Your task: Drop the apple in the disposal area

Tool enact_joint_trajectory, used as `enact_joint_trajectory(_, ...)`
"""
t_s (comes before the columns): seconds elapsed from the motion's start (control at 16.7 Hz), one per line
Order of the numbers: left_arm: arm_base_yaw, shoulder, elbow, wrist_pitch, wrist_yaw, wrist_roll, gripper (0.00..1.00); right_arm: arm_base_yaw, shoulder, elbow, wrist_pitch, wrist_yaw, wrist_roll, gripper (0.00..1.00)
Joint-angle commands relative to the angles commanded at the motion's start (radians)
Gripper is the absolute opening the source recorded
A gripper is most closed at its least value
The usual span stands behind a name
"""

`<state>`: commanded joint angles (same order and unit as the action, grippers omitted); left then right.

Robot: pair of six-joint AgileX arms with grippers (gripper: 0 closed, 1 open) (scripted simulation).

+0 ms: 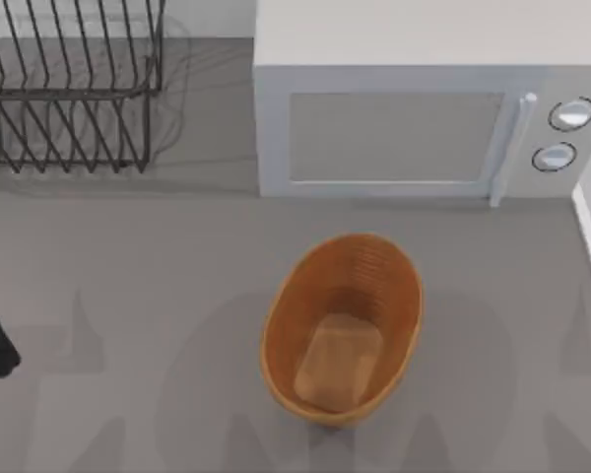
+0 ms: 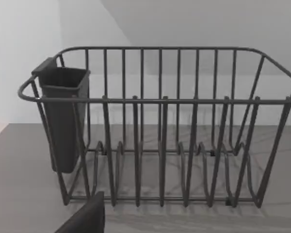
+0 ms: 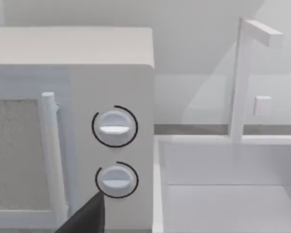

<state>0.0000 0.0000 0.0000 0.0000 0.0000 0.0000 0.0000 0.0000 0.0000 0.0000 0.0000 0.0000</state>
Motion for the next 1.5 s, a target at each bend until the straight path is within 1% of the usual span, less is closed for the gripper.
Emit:
enact_joint_trajectory(0.24,0.007,0.032,0.031,-0.022,0.000,0.012,1.00,0.000,0.000,0.000,0.000,0.000,0.000,1.00)
enact_joint_trajectory(0.48,0.039,0.223,0.199,-0.143,0.002,0.073,1.00,0.000,0.000,0.000,0.000,0.000,0.000,1.00)
enact_joint_trajectory(0.66,0.075,0.476,0.377,-0.284,0.005,0.140,1.00,0.000,0.000,0.000,0.000,0.000,0.000,1.00)
enact_joint_trajectory(1.14,0.187,1.319,0.880,-0.722,0.009,0.331,1.00,0.000,0.000,0.000,0.000,0.000,0.000,1.00)
enact_joint_trajectory(1.32,0.223,1.550,1.041,-0.852,0.009,0.390,1.00,0.000,0.000,0.000,0.000,0.000,0.000,1.00)
enact_joint_trajectory(1.5,0.249,1.718,1.170,-0.943,0.009,0.435,1.00,0.000,0.000,0.000,0.000,0.000,0.000,1.00)
